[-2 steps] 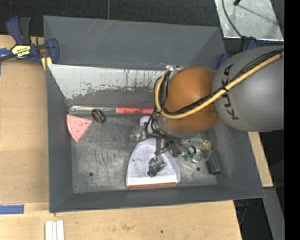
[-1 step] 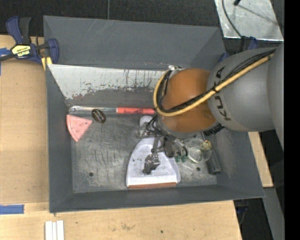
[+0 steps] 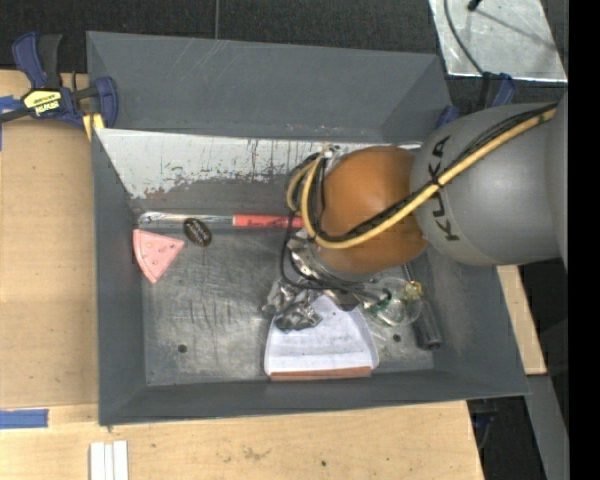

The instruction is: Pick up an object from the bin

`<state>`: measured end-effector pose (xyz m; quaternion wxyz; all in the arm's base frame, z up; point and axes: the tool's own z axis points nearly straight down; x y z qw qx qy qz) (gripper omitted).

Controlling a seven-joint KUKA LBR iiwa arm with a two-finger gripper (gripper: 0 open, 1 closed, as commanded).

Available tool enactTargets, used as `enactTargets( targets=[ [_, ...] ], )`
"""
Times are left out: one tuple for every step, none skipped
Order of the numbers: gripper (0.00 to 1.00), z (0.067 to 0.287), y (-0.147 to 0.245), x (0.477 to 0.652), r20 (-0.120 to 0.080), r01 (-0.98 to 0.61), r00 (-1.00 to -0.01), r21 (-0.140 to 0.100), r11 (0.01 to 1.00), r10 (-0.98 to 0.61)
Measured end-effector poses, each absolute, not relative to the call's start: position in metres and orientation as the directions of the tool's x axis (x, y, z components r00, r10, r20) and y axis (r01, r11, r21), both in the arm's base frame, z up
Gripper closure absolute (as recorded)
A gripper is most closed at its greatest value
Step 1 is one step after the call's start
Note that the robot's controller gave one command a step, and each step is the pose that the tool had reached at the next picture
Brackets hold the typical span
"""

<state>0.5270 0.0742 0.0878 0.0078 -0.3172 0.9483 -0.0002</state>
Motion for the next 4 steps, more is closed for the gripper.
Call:
enactTargets(
  targets=[
    [1.0,0.088,0.074,0.527,-0.014,-0.601,-0.799,-0.005,0.799,-0.601],
    [1.0,0.125,0.069,0.528,0.002,-0.594,-0.804,0.003,0.804,-0.594],
    [1.0,0.185,0.049,0.52,0.0,-0.592,-0.806,0.002,0.806,-0.592],
    [1.0,0.246,0.05,0.52,0.0,-0.62,-0.785,0.001,0.785,-0.62]
  ],
)
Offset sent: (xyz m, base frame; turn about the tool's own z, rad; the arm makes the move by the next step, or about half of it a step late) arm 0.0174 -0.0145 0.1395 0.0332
